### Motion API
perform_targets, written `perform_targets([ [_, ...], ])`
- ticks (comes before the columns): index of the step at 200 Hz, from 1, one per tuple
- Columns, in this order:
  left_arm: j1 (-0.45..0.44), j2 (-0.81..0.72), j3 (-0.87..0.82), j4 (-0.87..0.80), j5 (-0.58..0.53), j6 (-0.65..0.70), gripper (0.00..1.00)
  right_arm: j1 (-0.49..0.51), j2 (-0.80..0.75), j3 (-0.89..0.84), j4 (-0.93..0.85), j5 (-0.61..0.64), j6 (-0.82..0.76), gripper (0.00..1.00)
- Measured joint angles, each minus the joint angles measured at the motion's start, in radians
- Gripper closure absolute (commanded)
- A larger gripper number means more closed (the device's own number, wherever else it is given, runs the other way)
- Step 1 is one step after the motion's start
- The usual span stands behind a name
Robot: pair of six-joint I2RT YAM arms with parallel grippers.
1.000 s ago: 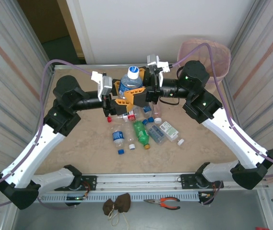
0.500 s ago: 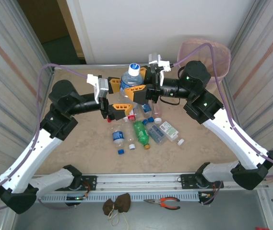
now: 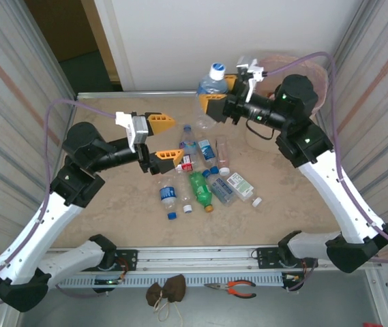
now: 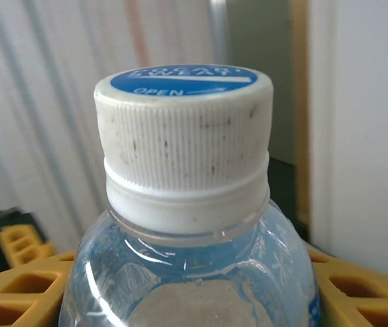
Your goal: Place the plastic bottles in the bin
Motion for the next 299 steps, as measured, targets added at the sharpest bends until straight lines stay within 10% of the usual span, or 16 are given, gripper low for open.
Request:
perform_targets([
  [133,0.000,-0.013,-0.062,-0.025,-0.076,0.009,0.19,-0.544,0.417,0.378,-0.423,0.229,0.038,0.40],
  [208,0.000,-0.013,-0.102,-0.023,-0.096,-0.012,0.19,-0.603,0.779,0.769,-0.828,0.344,0.001,0.36],
  [299,0.000,-0.013,-0.125,-0.018,-0.100,-0.016,0.19,-0.603,0.975,0.799,-1.027,0.375,-0.024,0.33],
])
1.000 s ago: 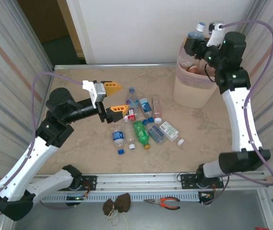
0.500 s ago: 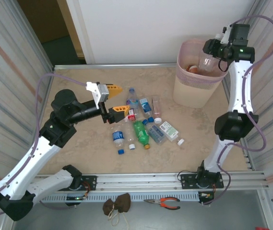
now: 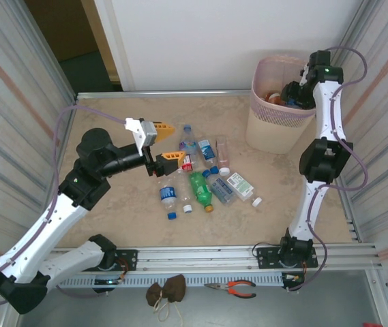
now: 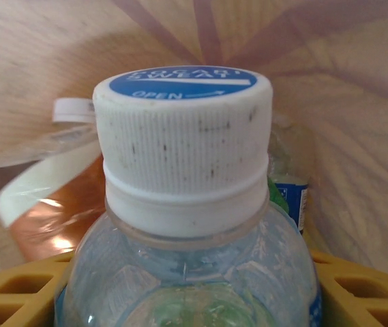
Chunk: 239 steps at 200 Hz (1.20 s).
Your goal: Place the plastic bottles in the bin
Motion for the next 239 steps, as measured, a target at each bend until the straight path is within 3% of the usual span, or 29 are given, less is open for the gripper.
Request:
perform_targets([
  [54,0.006,0.000,-0.001,0.000,-0.009,-0.018,0.18,-0.001,0.080,0.007,-0.018,-0.027,0.001,0.29],
  [137,0.024,0.000,-0.018,0.005,-0.013,-0.041,0.18,-0.012,0.108,0.048,-0.033,-0.063,0.000,0.11],
  [175,0.034,0.000,-0.018,0.005,-0.021,-0.042,0.18,-0.005,0.087,0.066,-0.042,-0.070,0.000,0.04],
  [239,0.034,-0.004,-0.018,-0.015,-0.053,-0.048,0.18,-0.003,-0.024,0.084,-0.055,-0.067,0.000,0.02],
])
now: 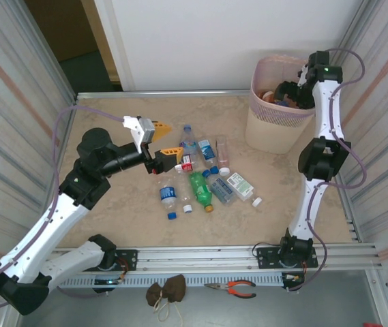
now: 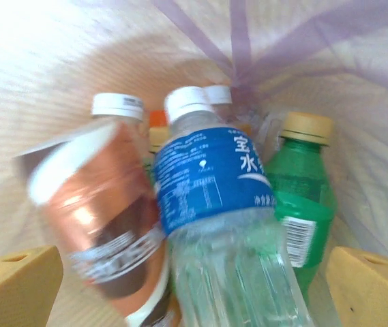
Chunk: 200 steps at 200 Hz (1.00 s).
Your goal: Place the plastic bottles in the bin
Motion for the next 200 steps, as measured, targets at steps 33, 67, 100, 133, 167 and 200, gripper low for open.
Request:
perform_targets([
  [33,0.000,-0.003,0.000,-0.031,-0.035,-0.004,0.18,0.000,-0.082,0.004,-0.002,0.005,0.000,0.02],
  [67,0.008,0.020,0.006,-0.109,-0.119,-0.031,0.18,0.000,-0.161,0.005,-0.002,0.019,0.000,0.02],
  [100,0.023,0.111,0.033,-0.209,-0.193,-0.080,0.18,0.000,-0.225,0.005,-0.002,0.020,0.000,0.03],
  [133,0.032,0.188,0.034,-0.289,-0.277,-0.163,0.17,0.006,-0.323,-0.063,0.016,0.020,0.000,0.03],
  [167,0.033,0.238,0.039,-0.371,-0.363,-0.256,0.18,0.021,-0.446,-0.190,0.050,0.020,0.000,0.04],
  [200,0.032,0.281,0.045,-0.471,-0.423,-0.351,0.21,0.056,-0.563,-0.316,0.095,0.024,0.000,0.03],
])
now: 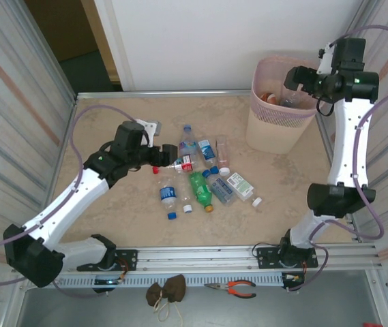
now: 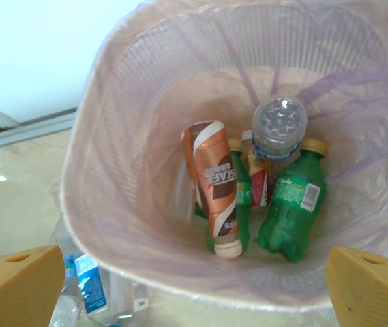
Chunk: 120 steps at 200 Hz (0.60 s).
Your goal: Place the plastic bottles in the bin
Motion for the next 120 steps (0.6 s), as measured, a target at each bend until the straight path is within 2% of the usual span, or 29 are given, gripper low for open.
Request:
perform_targets([
  [48,-0.047,0.005,-0.078,-0.071,-0.039,-0.145,0.22,0.039,-0.145,-0.170,0.076,-0.012,0.008,0.04],
  [120,-0.253,-0.058,-0.334,-0.112,-0.072,-0.415,0.31,0.067,-0.270,-0.376,0.157,-0.093,0.031,0.04],
])
